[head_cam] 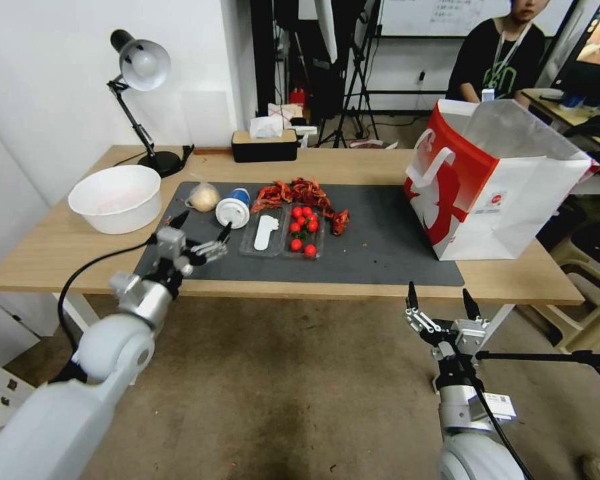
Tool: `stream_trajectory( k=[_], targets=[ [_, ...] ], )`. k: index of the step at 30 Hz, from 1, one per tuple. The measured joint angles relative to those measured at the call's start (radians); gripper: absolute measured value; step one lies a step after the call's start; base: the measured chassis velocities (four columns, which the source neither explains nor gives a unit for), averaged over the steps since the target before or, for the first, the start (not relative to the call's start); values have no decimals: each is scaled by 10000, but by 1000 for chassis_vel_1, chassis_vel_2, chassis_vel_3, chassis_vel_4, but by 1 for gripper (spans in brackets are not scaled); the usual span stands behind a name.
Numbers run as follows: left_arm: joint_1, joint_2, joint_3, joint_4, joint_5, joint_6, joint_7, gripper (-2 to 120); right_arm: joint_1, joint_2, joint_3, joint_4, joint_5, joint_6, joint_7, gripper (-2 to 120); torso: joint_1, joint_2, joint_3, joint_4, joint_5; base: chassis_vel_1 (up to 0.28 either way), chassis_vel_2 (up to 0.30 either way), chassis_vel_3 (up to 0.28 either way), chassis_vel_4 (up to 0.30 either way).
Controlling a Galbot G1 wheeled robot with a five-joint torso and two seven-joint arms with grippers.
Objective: Pick up the trash from the table and place it into the takeout bag.
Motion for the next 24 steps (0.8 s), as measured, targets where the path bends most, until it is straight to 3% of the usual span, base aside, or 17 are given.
stream_trajectory(
  k=[8, 24],
  targets=[
    [1190, -641, -725, -291, 817, -161, -241, 100, -34, 23, -24, -12, -37, 18, 2, 100, 0, 0, 0, 0, 0, 0, 0, 0, 0],
    [2564, -1380, -1157, -373, 1497, -828, -244, 100, -154, 40, 10, -7, -84, 43, 56, 100, 0, -1, 1, 0, -1, 0, 0, 0, 0]
  ],
)
